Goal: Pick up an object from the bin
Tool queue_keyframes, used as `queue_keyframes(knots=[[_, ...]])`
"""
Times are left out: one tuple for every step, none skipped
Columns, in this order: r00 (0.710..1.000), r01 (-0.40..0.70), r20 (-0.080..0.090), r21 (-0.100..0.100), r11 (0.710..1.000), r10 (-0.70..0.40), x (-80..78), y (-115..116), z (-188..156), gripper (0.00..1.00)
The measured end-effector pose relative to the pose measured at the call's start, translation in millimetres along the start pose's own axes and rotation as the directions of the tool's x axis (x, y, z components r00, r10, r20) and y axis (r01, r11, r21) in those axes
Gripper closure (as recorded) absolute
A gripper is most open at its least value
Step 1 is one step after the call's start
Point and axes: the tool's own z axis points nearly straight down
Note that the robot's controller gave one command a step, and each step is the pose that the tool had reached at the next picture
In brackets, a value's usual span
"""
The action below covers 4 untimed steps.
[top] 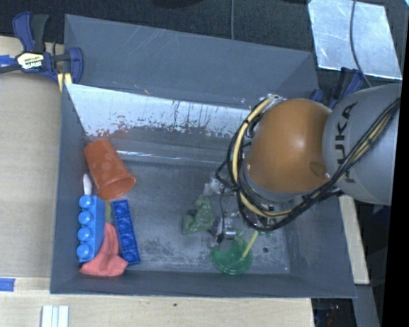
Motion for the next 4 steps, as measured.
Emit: queue_keyframes(knots=[[0.998,0.062,0.009,0.003,0.998,-0.062,-15.5,-21.0,45.1,0.00],[0.987,0.161,0.012,0.002,0.987,-0.161,-19.1,-35.0,65.5,1.00],[0.987,0.160,0.013,0.001,0.987,-0.160,-19.3,-35.4,65.1,1.00],[0.988,0.154,0.007,0.001,0.988,-0.154,-2.9,-35.3,9.6,1.00]])
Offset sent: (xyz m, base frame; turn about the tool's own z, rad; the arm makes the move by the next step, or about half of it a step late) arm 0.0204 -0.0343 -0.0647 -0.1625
